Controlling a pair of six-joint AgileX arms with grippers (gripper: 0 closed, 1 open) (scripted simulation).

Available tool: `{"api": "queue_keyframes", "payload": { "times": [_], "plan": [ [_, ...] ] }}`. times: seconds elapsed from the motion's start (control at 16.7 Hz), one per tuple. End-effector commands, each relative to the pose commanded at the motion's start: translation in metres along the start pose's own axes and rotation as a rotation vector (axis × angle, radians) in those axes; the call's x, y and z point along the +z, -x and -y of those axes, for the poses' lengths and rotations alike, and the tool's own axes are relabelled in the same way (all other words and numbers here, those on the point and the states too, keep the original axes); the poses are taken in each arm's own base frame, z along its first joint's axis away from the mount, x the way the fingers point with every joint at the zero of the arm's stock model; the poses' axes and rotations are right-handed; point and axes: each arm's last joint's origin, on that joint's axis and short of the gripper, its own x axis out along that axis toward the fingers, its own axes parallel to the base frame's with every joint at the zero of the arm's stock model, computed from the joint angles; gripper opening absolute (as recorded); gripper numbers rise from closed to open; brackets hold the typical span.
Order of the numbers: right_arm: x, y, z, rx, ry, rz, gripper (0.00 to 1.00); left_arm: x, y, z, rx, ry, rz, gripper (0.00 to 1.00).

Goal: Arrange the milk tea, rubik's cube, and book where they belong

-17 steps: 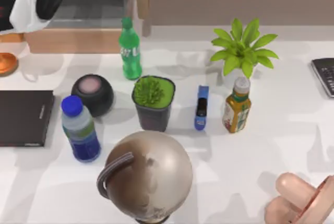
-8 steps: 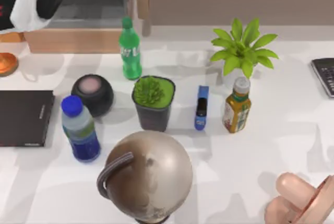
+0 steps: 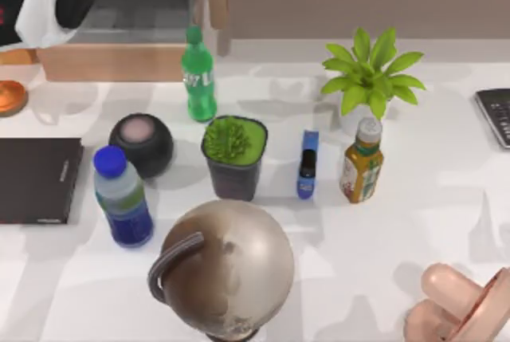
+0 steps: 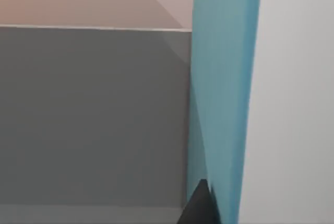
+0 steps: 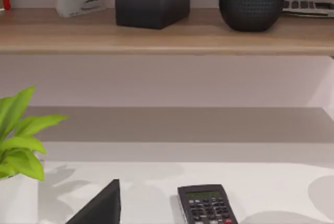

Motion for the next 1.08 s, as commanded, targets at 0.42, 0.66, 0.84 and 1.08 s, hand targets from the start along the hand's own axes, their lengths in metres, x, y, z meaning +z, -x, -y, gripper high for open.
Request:
{"api": "queue_keyframes", "payload": {
  "times": [0.42, 0.66, 0.84, 1.08],
  "plan": [
    [0.000, 0.000, 0.000, 0.000, 0.000, 0.000, 1.00, 0.000, 0.000, 0.000, 0.000, 0.000, 0.000, 0.00],
    [0.000, 0.000, 0.000, 0.000, 0.000, 0.000, 1.00, 0.003, 0.003, 0.000, 0.002, -0.001, 0.000, 0.00],
    [0.000, 0.000, 0.000, 0.000, 0.000, 0.000, 1.00, 0.010, 0.010, 0.001, -0.002, -0.001, 0.002, 0.00],
    [0.000, 0.000, 0.000, 0.000, 0.000, 0.000, 1.00, 0.010, 0.009, 0.000, 0.000, -0.002, 0.002, 0.00]
  ]
}}
